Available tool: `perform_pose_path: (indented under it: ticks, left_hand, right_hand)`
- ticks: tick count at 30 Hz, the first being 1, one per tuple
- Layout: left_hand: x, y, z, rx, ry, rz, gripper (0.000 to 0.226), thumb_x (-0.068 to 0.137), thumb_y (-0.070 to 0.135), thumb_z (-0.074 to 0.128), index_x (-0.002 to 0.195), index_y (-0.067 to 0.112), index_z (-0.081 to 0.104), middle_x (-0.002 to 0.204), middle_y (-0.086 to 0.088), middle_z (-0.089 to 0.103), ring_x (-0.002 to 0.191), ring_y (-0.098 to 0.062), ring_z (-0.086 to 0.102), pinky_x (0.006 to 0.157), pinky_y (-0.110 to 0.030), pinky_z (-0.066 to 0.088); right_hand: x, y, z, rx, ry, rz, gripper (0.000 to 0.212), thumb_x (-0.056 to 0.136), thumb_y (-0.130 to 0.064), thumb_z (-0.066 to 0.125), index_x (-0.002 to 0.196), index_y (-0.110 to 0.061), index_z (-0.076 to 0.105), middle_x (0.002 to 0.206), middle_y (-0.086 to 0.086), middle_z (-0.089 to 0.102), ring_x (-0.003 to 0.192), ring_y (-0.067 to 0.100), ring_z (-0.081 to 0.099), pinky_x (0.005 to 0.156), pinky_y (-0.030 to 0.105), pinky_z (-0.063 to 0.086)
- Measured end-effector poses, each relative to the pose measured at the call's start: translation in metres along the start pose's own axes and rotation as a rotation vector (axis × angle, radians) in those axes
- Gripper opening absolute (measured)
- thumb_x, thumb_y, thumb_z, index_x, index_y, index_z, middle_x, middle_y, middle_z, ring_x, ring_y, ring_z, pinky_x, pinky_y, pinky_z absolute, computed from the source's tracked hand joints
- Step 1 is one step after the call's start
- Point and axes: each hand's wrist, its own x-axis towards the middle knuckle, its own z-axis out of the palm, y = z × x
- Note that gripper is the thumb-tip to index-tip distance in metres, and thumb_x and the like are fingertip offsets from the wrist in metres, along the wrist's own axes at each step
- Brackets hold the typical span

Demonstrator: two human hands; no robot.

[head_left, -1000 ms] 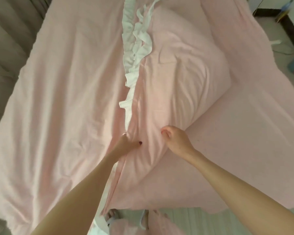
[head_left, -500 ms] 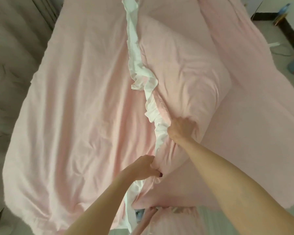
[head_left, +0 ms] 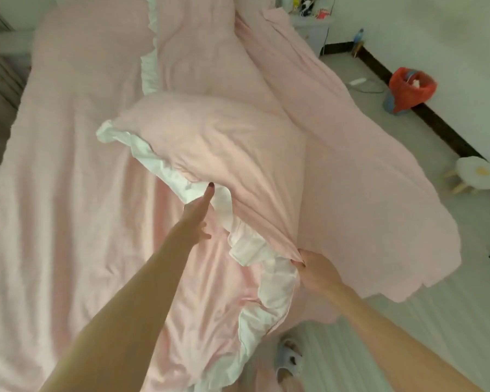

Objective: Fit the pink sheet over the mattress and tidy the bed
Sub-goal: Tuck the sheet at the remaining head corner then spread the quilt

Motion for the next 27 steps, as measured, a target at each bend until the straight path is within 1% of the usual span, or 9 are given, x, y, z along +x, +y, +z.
perform_pose_path:
  ticks: [3,6,10,13,16,19,23,25,27]
  left_hand:
    - [0.019,0.01,0.025,-0.006,0.003,-0.083,0.121,0.045,0.08,0.068,0.141,0.015,0.033,0.128,-0.014,0.042,0.089,-0.035,0.055,0.081,-0.064,0.049]
    - [0.025,0.001,0.071,0.031,-0.001,-0.164,0.102,0.065,0.069,0.067,0.143,0.015,0.03,0.142,-0.01,0.036,0.12,-0.04,0.045,0.087,-0.059,0.046]
    - [0.031,-0.02,0.148,0.051,0.163,-0.099,0.054,0.084,0.031,0.065,0.128,0.004,0.048,0.13,-0.016,0.054,0.107,-0.031,0.054,0.09,-0.045,0.044]
    - [0.027,-0.032,0.188,0.247,0.291,0.011,0.037,0.09,0.01,0.052,0.124,-0.003,0.047,0.094,-0.016,0.057,0.096,-0.03,0.053,0.084,-0.038,0.045]
    - [0.009,-0.058,0.213,0.496,0.201,0.147,0.013,0.087,0.006,0.05,0.093,-0.001,0.058,0.077,-0.008,0.047,0.085,-0.024,0.046,0.063,-0.028,0.036]
    - [-0.022,-0.101,0.247,0.805,-0.042,0.154,0.016,0.087,0.011,0.051,0.072,0.008,0.051,0.082,-0.009,0.053,0.088,-0.027,0.054,0.068,-0.026,0.035]
    - [-0.048,-0.143,0.293,1.025,-0.391,0.103,0.035,0.097,0.023,0.043,0.121,-0.001,0.052,0.125,-0.013,0.055,0.116,-0.03,0.053,0.089,-0.03,0.041]
    - [-0.049,-0.143,0.298,0.985,-0.441,0.083,0.036,0.097,0.027,0.043,0.121,0.003,0.055,0.125,-0.013,0.058,0.117,-0.029,0.054,0.093,-0.03,0.042]
    - [-0.044,-0.132,0.286,0.831,-0.316,0.096,0.026,0.095,0.028,0.047,0.108,0.012,0.063,0.112,-0.008,0.065,0.111,-0.028,0.06,0.089,-0.028,0.044]
  right_hand:
    - [-0.017,0.026,-0.007,0.059,0.006,-0.057,0.024,0.099,-0.026,0.04,0.103,-0.013,0.06,0.086,0.001,0.061,0.081,0.021,0.057,0.066,0.028,0.038]
    - [-0.024,0.053,-0.017,0.15,-0.025,-0.103,0.021,0.098,-0.025,0.043,0.091,-0.011,0.056,0.078,0.001,0.059,0.074,0.02,0.053,0.061,0.029,0.034]
    - [-0.016,0.096,-0.024,0.289,-0.127,-0.137,0.029,0.097,-0.026,0.044,0.106,-0.005,0.062,0.098,0.008,0.068,0.078,0.024,0.058,0.065,0.028,0.038]
    - [-0.008,0.128,-0.034,0.347,-0.247,-0.085,0.023,0.096,-0.025,0.048,0.1,-0.011,0.066,0.088,0.002,0.065,0.067,0.011,0.052,0.057,0.018,0.035]
    - [0.005,0.165,-0.054,0.265,-0.311,-0.003,0.025,0.093,-0.016,0.046,0.079,-0.004,0.063,0.07,0.005,0.053,0.062,0.01,0.043,0.056,0.022,0.031]
    - [0.02,0.185,-0.079,0.3,-0.195,0.087,0.033,0.096,-0.022,0.041,0.067,-0.008,0.049,0.073,0.011,0.052,0.073,0.018,0.048,0.06,0.029,0.031]
    - [0.043,0.172,-0.112,0.333,-0.078,0.005,0.035,0.098,-0.028,0.042,0.118,-0.003,0.057,0.122,0.014,0.061,0.113,0.025,0.056,0.093,0.032,0.04]
    - [0.052,0.156,-0.12,0.368,-0.056,-0.044,0.044,0.097,-0.032,0.045,0.134,-0.009,0.045,0.139,0.008,0.051,0.128,0.024,0.047,0.106,0.032,0.036]
    - [0.059,0.141,-0.119,0.35,-0.053,-0.102,0.052,0.096,-0.035,0.046,0.141,-0.012,0.036,0.147,0.006,0.041,0.135,0.022,0.04,0.11,0.032,0.031]
